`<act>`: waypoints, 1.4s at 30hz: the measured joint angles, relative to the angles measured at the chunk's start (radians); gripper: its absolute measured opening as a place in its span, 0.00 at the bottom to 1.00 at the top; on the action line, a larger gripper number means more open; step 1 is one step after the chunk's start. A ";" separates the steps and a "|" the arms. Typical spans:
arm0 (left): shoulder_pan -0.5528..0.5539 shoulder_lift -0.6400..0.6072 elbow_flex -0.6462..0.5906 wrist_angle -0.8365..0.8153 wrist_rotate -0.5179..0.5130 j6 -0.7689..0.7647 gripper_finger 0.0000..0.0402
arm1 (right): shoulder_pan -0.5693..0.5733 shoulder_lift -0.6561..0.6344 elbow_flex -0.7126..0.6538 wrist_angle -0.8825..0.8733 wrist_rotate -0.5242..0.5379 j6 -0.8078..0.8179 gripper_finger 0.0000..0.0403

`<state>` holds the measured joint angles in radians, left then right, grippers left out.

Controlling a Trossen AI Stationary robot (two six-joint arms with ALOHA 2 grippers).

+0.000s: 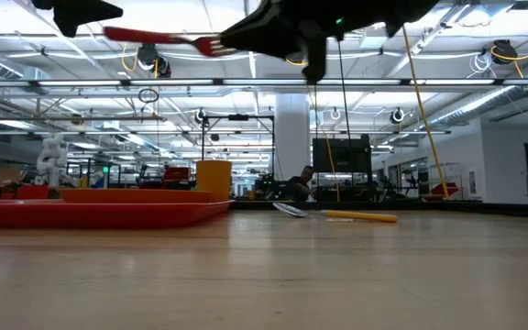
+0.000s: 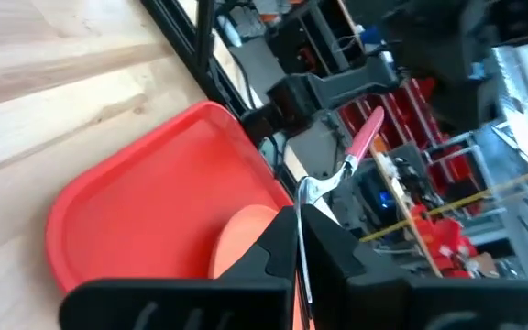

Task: Pick and place plate/cup/fork/spoon on tray
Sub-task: Put the pink fork on the red serving tray at the bottom of the orange plate

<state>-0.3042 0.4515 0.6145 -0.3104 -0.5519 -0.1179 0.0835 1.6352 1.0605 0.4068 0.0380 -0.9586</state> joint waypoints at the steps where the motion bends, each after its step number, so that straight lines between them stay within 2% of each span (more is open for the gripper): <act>1: 0.000 0.000 0.001 -0.004 -0.001 -0.004 0.54 | 0.000 0.034 0.022 0.000 -0.014 0.001 0.00; 5: 0.000 0.000 0.001 -0.002 -0.002 -0.006 0.54 | 0.000 0.196 0.147 -0.040 -0.039 0.001 0.00; 11: 0.000 0.011 0.002 -0.009 -0.002 0.000 0.54 | 0.001 0.401 0.340 -0.199 0.024 -0.067 0.00; 18: 0.000 0.032 0.002 -0.014 -0.001 0.029 0.54 | -0.006 0.525 0.406 -0.197 0.036 -0.268 0.00; 24: 0.001 0.054 0.002 -0.017 -0.001 0.033 0.54 | -0.029 0.572 0.406 -0.171 0.037 -0.392 0.00; 37: 0.000 0.098 0.002 -0.014 0.000 0.026 0.54 | -0.065 0.567 0.406 -0.176 0.040 -0.426 0.00; 42: 0.001 0.108 0.001 -0.014 0.000 0.010 0.54 | -0.072 0.567 0.406 -0.179 0.036 -0.424 0.03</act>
<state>-0.3035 0.5591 0.6159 -0.3248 -0.5515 -0.1078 0.0112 2.2024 1.4670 0.2280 0.0745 -1.3829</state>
